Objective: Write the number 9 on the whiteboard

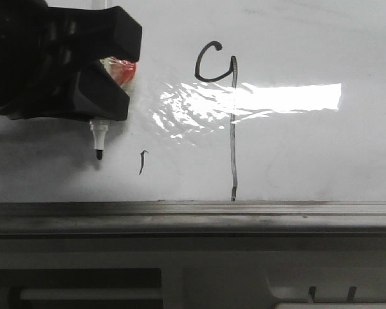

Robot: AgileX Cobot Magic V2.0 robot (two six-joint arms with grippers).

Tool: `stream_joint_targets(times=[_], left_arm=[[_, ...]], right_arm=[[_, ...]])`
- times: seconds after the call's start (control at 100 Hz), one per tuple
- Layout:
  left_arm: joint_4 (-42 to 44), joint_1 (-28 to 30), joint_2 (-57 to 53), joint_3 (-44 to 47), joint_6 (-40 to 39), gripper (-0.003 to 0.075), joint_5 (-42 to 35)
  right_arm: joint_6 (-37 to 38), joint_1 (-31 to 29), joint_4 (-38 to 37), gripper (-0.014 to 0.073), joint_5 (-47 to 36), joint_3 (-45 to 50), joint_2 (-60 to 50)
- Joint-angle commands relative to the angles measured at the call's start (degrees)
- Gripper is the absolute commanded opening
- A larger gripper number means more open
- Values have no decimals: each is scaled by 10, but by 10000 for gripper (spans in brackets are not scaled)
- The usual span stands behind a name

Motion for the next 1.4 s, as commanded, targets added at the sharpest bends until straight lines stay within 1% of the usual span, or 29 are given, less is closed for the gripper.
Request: stream_joint_targets(times=[0.0,0.42,0.69,0.74,0.81,0.86,0.93,0.98,1.11,1.16,1.23,1.28,1.33,1.39], left_arm=[[-8,0,3,-15,-6,-20,-11],[-8,2,10,-24,-7,-20,-24],[-8,2,12,-32,-7,-19,-53],[-8,2,12,-32,-7,-8,-55],[-8,2,12,-32,-7,55,-56],[-8,2,12,-32,-7,130,-57],[-8,2,12,-32,-7,210,-65],[-8,2,12,-32,-7,236,-72],[-8,2,12,-32,-7,242,-80],[-7,2,12,-32,-7,274,-80],[-7,2,12,-32,-7,369,-80],[-7,2,12,-32,-7,463,-80],[-7,2,12,-32,-7,535,-80],[-7,2,9,-32,-7,586,-79]], right_arm=[[1,-3,12,-69,-37,-15,-1],[1,-3,26,-69,-36,-15,-1],[1,-3,26,-69,-35,-15,-1],[1,-3,26,-69,-35,-15,-1],[1,-3,26,-69,-35,-15,-1],[1,-3,26,-69,-34,-15,-1],[1,-3,26,-69,-34,-15,-1],[1,-3,26,-69,-33,-15,-1],[1,-3,26,-69,-33,-15,-1],[1,-3,26,-69,-33,-15,-1],[1,-3,26,-69,-33,-15,-1],[1,-3,26,-69,-33,-15,-1],[1,-3,26,-69,-31,-15,-1],[1,-3,26,-69,-29,-15,-1]])
